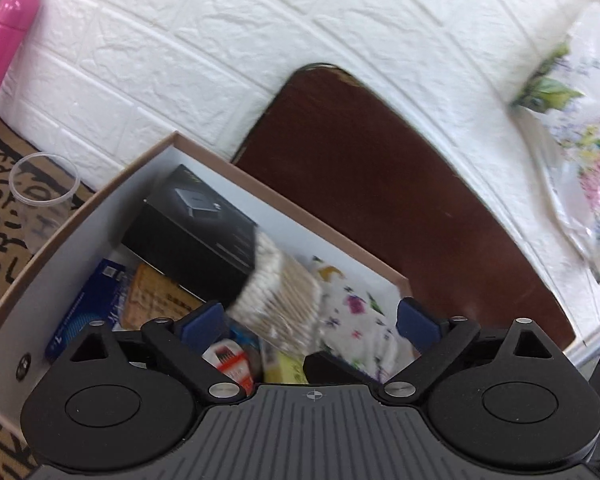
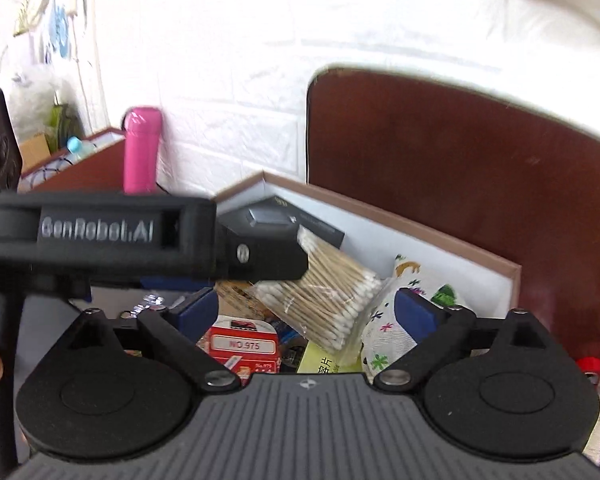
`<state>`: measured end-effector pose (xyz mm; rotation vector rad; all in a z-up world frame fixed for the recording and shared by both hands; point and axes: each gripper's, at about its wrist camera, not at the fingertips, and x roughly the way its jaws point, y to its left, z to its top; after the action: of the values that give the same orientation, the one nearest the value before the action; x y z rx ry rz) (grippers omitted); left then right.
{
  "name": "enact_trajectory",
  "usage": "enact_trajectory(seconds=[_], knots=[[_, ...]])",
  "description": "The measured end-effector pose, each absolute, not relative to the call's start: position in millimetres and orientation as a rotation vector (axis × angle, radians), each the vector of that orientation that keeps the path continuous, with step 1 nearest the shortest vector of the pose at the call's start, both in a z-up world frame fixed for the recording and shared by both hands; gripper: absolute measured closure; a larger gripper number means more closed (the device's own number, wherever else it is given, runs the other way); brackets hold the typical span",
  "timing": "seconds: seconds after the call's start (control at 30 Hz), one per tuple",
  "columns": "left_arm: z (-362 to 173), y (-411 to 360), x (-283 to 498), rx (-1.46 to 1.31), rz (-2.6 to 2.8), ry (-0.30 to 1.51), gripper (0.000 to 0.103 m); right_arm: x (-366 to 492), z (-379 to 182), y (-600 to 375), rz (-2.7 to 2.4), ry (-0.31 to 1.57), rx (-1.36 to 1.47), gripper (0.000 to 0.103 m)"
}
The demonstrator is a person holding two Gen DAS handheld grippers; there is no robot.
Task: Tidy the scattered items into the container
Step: 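Lower the swab bag into the box and open the left tool, then move the left tool back to the pile toward the brown wooden comb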
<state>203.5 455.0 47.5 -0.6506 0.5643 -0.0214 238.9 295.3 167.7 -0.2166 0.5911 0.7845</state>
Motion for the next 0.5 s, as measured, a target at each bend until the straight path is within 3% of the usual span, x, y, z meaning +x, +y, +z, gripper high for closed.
enact_trajectory(seconds=[0.3,0.5], knots=[[73.3,386.8,130.8,-0.514,-0.046,0.535,0.000,172.4,197.2,245.8,0.843,0.566,-0.261,0.001],[62.4,328.3,74.6,-0.492,-0.144,0.464,0.000,105.6,193.8,185.3,0.860,0.487,-0.257,0.000]])
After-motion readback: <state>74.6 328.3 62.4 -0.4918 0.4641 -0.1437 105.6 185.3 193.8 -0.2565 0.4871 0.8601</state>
